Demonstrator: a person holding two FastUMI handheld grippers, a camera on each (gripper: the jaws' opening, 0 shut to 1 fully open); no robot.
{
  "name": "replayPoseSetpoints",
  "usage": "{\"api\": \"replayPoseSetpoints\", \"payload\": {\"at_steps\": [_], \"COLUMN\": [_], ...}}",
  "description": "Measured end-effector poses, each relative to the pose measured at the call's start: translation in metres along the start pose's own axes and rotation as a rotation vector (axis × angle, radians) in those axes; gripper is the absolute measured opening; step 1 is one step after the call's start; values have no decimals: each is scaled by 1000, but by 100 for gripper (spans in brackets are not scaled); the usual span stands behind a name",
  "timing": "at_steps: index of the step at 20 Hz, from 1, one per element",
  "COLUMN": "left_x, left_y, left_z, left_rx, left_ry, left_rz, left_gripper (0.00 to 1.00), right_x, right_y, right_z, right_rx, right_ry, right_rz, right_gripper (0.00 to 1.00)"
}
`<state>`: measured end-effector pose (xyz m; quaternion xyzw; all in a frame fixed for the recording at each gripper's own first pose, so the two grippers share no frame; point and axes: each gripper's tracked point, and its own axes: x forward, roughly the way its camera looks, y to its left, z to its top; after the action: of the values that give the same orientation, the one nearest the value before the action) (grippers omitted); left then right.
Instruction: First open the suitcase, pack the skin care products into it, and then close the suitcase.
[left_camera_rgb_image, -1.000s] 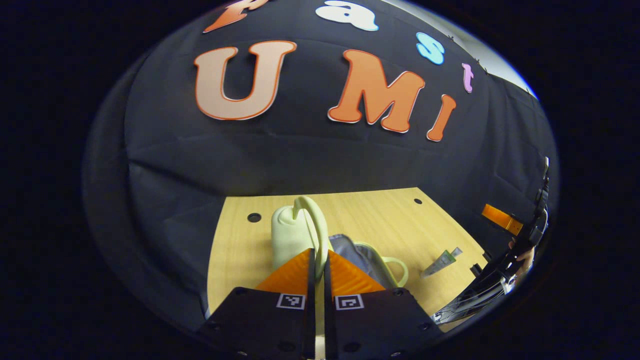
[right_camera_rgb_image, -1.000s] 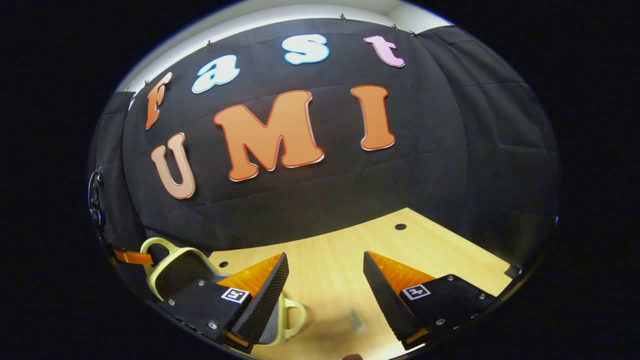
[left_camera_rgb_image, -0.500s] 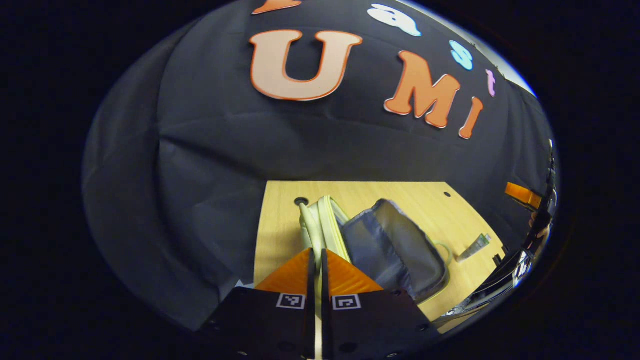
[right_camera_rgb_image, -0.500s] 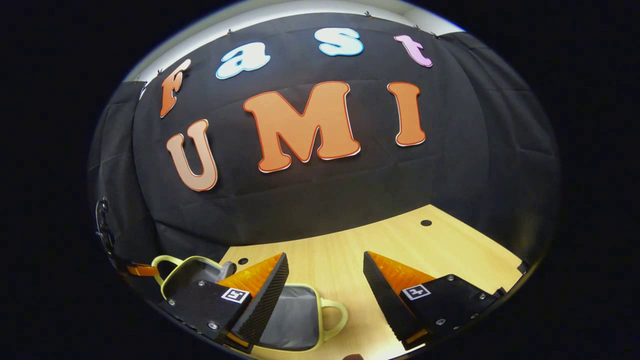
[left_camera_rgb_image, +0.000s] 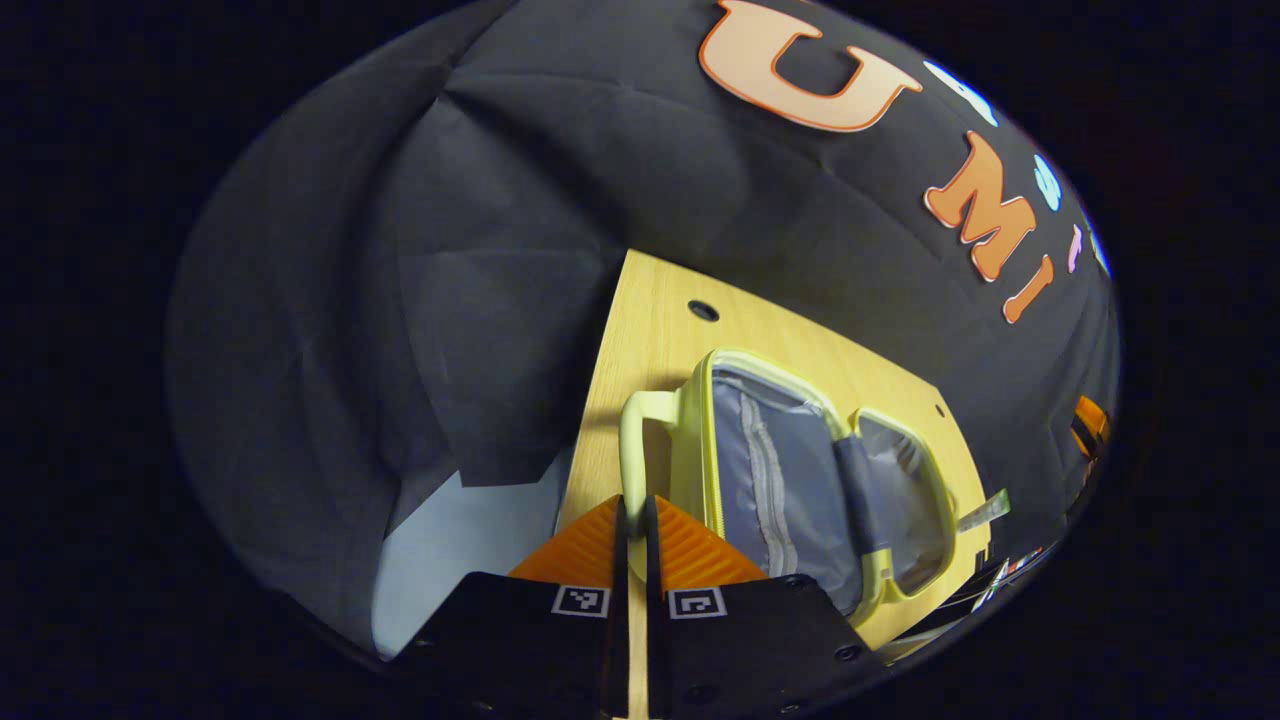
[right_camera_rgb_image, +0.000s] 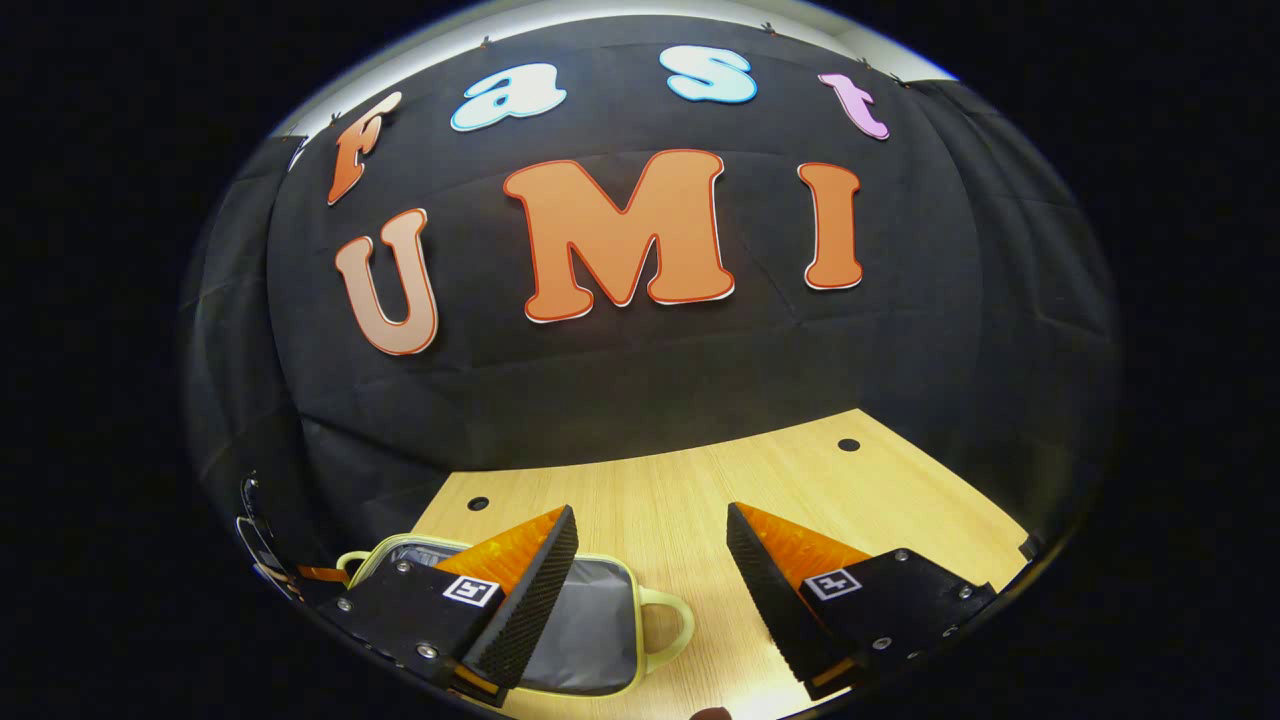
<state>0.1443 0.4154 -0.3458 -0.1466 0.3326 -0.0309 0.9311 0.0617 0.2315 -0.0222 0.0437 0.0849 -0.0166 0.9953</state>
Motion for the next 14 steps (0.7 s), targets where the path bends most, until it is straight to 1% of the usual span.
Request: {"api": "replayPoseSetpoints", "payload": {"at_steps": [3, 4, 5, 6, 7, 11, 12, 13, 14], "left_x": [13, 17, 23, 14, 12, -13, -23, -31, -43], "left_y": [10, 11, 14, 15, 20, 10, 2, -7, -19], "left_z": [-11, -13, -14, -15, -13, 14, 23, 32, 39], "left_rx": [-24, -30, -27, -19, -1, 63, 84, 103, 120], "left_ry": [12, 16, 21, 19, 15, -72, -96, -118, -145], "left_rz": [12, 27, 42, 65, 84, 160, 189, 219, 243], "left_gripper": [7, 7, 10, 13, 25, 98, 98, 95, 100], "right_x": [3, 2, 1, 0, 1, 2, 1, 1, 2], "right_y": [1, -1, -4, -9, -15, -45, -54, -63, -72], "right_z": [-9, -9, -10, -8, -7, -4, -3, -2, -2], "right_rx": [4, -1, -4, -3, -3, 2, 2, 2, 0], "right_ry": [21, 21, 20, 16, 10, -9, -14, -20, -27], "right_rz": [0, -3, -7, -13, -19, -49, -54, -61, -66], "right_gripper": [95, 95, 95, 95, 95, 95, 95, 95, 95]}}
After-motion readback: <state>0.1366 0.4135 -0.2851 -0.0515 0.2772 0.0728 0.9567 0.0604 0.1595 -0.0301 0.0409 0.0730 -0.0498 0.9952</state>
